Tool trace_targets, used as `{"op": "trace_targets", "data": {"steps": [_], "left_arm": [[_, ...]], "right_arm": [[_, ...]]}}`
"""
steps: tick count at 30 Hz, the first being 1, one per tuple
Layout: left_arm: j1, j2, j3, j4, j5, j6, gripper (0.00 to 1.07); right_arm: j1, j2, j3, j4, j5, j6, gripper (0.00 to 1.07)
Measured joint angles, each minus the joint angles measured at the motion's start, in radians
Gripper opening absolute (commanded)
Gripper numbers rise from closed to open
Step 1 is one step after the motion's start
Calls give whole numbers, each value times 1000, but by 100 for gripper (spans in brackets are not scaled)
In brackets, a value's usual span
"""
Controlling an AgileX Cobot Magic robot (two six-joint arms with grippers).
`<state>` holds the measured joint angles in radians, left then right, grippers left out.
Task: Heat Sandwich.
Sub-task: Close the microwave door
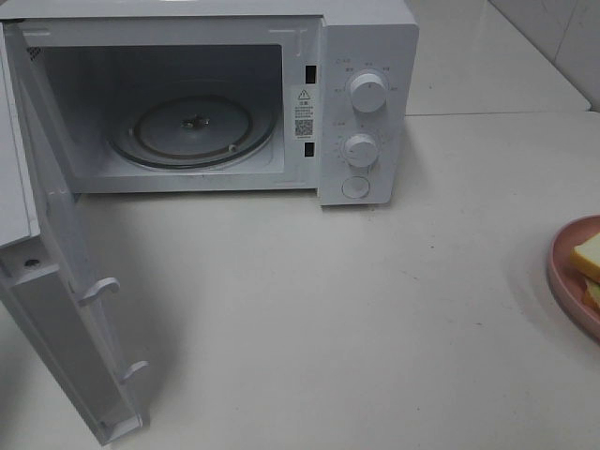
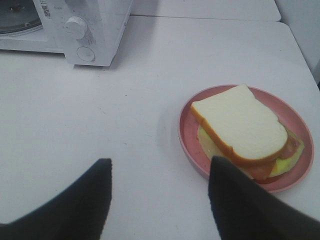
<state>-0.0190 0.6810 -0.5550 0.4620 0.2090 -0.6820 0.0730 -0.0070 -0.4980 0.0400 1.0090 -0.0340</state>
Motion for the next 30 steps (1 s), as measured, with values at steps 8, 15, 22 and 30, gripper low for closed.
{"op": "trace_targets", "data": {"steps": [8, 15, 22, 30], "left_arm": [[0, 53, 92, 158, -130, 0, 0], [0, 81, 203, 182, -283, 1, 0], [0, 212, 211, 155, -427, 117, 0], [0, 352, 211, 54, -533, 242, 0]], "right_arm": [[0, 0, 0, 0, 0, 0, 58], [0, 0, 0, 0, 0, 0, 58], [0, 0, 0, 0, 0, 0, 58], [0, 0, 0, 0, 0, 0, 58]]}}
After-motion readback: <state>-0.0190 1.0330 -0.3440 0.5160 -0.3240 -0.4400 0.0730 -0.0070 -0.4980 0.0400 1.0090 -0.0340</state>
